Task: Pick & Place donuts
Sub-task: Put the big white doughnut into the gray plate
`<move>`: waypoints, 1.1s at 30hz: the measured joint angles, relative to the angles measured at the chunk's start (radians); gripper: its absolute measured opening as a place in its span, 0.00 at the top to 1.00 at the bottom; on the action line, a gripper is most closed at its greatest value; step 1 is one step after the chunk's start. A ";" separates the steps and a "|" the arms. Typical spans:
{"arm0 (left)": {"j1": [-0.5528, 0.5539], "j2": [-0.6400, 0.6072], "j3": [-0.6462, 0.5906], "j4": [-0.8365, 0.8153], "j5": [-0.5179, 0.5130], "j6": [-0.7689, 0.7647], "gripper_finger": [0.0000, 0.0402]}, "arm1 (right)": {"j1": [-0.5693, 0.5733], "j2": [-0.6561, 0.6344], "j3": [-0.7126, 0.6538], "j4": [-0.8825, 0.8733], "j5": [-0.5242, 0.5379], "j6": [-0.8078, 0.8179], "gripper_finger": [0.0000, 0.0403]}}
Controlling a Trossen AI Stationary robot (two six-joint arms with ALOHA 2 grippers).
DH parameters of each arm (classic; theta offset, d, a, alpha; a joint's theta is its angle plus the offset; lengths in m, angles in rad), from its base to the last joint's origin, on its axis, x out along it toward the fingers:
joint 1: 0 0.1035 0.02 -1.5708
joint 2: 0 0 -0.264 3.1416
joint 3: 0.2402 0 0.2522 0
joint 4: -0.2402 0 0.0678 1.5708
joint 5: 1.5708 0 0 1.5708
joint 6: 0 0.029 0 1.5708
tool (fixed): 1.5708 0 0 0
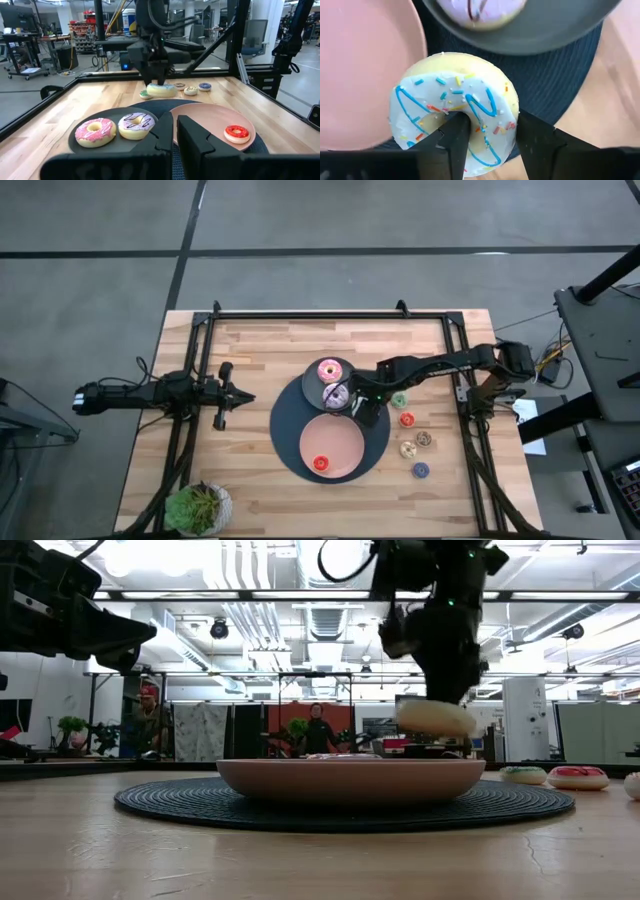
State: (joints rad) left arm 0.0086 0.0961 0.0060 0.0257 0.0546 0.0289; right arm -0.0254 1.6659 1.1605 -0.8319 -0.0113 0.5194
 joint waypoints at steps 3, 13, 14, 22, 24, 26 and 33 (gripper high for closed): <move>0.000 0.000 0.000 0.000 0.000 0.000 1.00 | -0.008 -0.001 0.034 -0.001 0.000 -0.009 0.66; 0.000 0.000 0.000 0.000 0.000 0.000 1.00 | -0.046 0.039 0.135 -0.011 0.001 -0.051 0.64; 0.000 0.000 0.000 0.000 0.000 0.000 1.00 | -0.050 0.048 0.147 -0.014 0.001 -0.056 0.65; 0.000 0.000 0.000 0.000 0.000 0.000 1.00 | -0.075 0.128 0.240 -0.027 0.003 -0.079 0.67; 0.000 0.000 0.000 0.000 0.000 0.000 1.00 | -0.078 0.151 0.266 -0.032 0.003 -0.085 0.67; 0.000 0.000 0.000 0.000 0.000 0.000 1.00 | -0.082 0.177 0.296 -0.031 0.003 -0.103 0.66; 0.000 0.000 0.000 0.000 0.000 0.000 1.00 | -0.101 0.274 0.422 -0.068 0.004 -0.139 0.65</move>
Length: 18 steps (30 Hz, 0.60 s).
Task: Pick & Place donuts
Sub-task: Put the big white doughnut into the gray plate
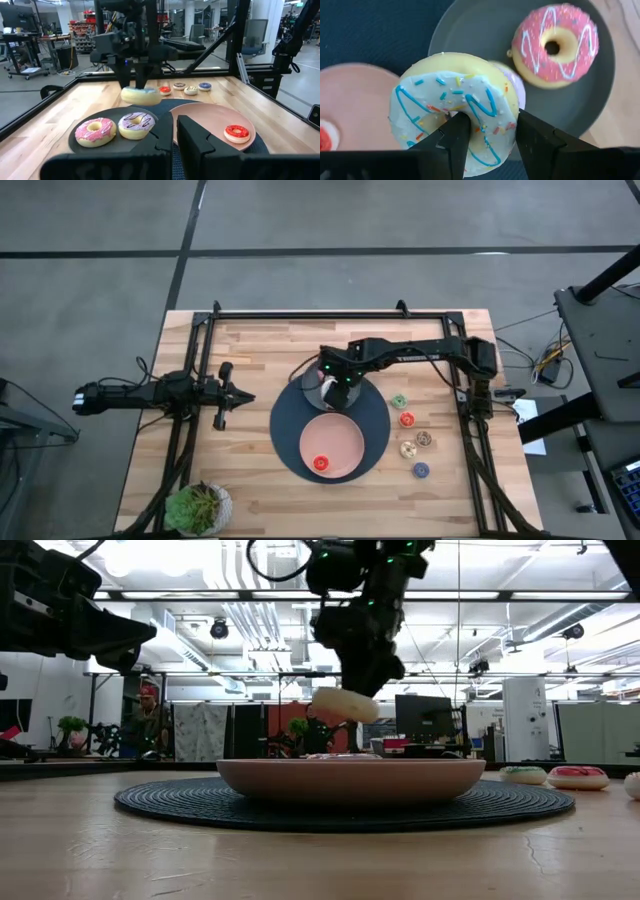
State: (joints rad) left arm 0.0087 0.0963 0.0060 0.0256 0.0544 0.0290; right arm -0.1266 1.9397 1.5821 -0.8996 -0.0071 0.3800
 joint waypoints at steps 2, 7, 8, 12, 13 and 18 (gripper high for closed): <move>0.000 0.000 0.000 0.000 0.000 0.000 1.00 | -0.007 0.032 0.038 -0.016 0.000 -0.016 0.65; 0.000 0.000 0.000 0.000 0.000 0.000 1.00 | -0.026 0.118 0.157 -0.073 0.000 -0.066 0.67; 0.000 0.000 0.000 0.000 0.000 0.000 1.00 | -0.030 0.136 0.182 -0.083 0.000 -0.073 0.67; 0.000 0.000 0.000 0.000 0.000 0.000 1.00 | -0.051 0.203 0.274 -0.124 0.002 -0.098 0.68; 0.000 0.000 0.000 0.000 0.000 0.000 1.00 | -0.057 0.219 0.297 -0.138 0.003 -0.103 0.68; 0.000 0.000 0.000 0.000 0.000 0.000 1.00 | -0.074 0.290 0.390 -0.182 0.004 -0.123 0.67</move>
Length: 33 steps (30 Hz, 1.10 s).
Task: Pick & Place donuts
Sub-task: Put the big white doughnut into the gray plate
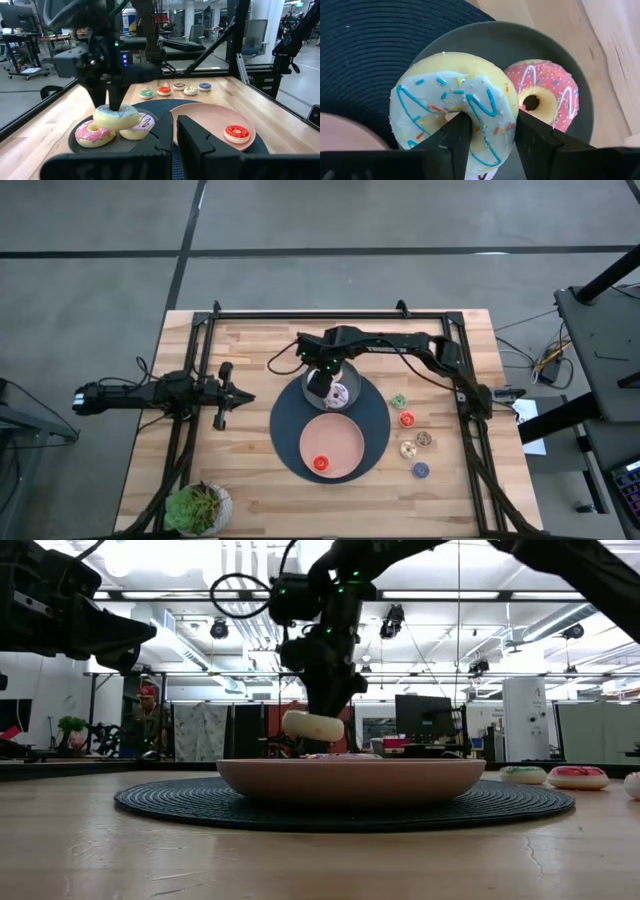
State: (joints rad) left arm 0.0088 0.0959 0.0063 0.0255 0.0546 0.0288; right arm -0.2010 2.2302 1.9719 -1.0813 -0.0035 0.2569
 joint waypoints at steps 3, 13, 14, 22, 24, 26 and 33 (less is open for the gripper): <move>0.000 0.000 0.000 0.000 0.000 0.000 1.00 | -0.002 0.036 0.041 -0.006 -0.001 -0.004 0.67; 0.000 0.000 0.000 0.000 0.000 0.000 1.00 | -0.004 0.091 0.079 -0.031 0.002 -0.012 0.69; 0.000 0.000 0.000 0.000 0.000 0.000 1.00 | -0.005 0.091 0.079 -0.031 0.003 -0.020 0.69; 0.000 0.000 0.000 0.000 0.000 0.000 1.00 | -0.012 0.092 0.077 -0.032 0.004 -0.029 0.68; 0.000 0.000 0.000 0.000 0.000 0.000 1.00 | -0.012 0.092 0.077 -0.032 0.004 -0.033 0.67; 0.000 0.000 0.000 0.000 0.000 0.000 1.00 | -0.011 0.092 0.077 -0.032 0.004 -0.036 0.66; 0.000 0.000 0.000 0.000 0.000 0.000 1.00 | -0.011 0.092 0.074 -0.036 0.004 -0.059 0.60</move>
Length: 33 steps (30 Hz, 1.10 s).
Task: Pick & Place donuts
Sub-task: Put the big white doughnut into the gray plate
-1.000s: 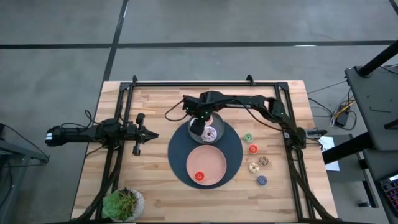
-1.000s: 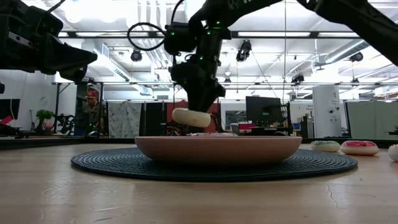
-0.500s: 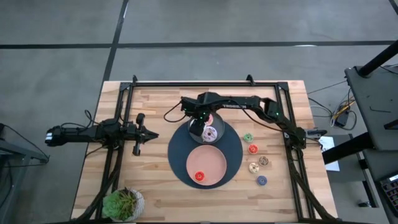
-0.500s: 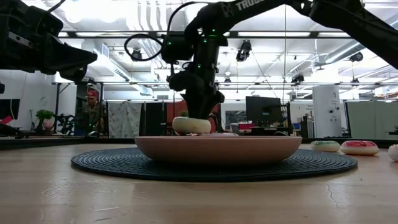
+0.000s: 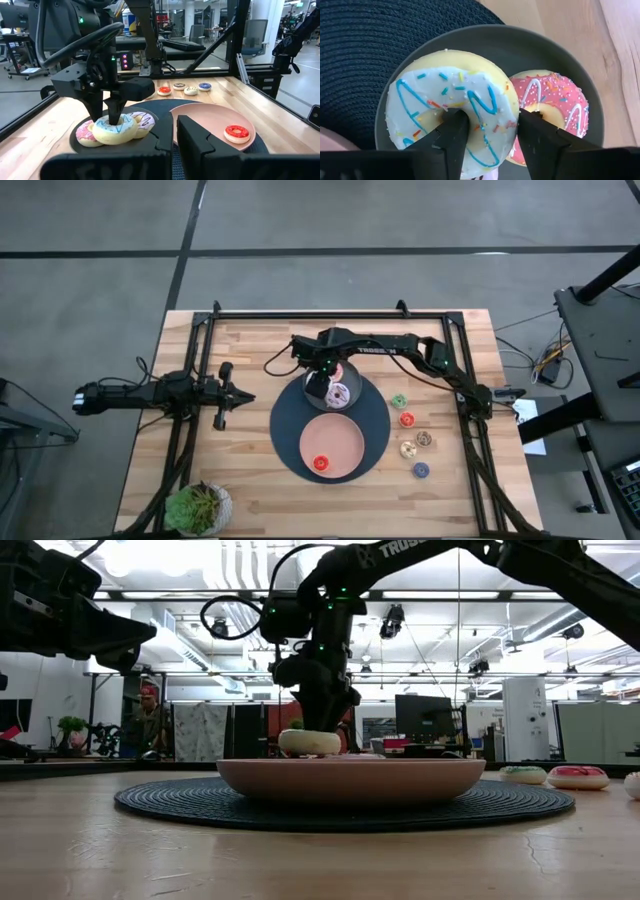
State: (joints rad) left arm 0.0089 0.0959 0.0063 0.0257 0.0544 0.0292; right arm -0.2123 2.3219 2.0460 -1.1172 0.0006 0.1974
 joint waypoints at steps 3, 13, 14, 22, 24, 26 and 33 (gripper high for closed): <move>0.000 0.000 0.000 0.000 0.000 0.000 1.00 | 0.000 0.000 -0.001 0.001 0.000 0.000 0.57; 0.000 0.000 0.000 0.000 0.000 0.000 1.00 | 0.000 0.000 -0.002 0.001 0.002 0.000 0.51; 0.000 0.000 0.000 0.000 0.000 0.000 1.00 | 0.000 0.000 -0.002 0.001 0.002 0.000 0.51; 0.000 0.000 0.000 0.000 0.000 0.000 1.00 | 0.000 0.000 -0.002 0.002 0.002 0.000 0.51; 0.000 0.000 0.000 0.000 0.000 0.000 1.00 | 0.000 0.000 -0.002 0.002 0.002 0.000 0.51; 0.000 0.000 0.000 0.000 0.000 0.000 1.00 | 0.000 0.000 -0.002 0.003 0.001 0.000 0.51; 0.000 0.000 0.000 0.000 0.000 0.000 1.00 | 0.000 -0.002 -0.002 0.005 0.000 -0.023 0.51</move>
State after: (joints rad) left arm 0.0086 0.0961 0.0059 0.0256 0.0544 0.0290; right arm -0.2123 2.3199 2.0438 -1.1118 0.0010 0.1745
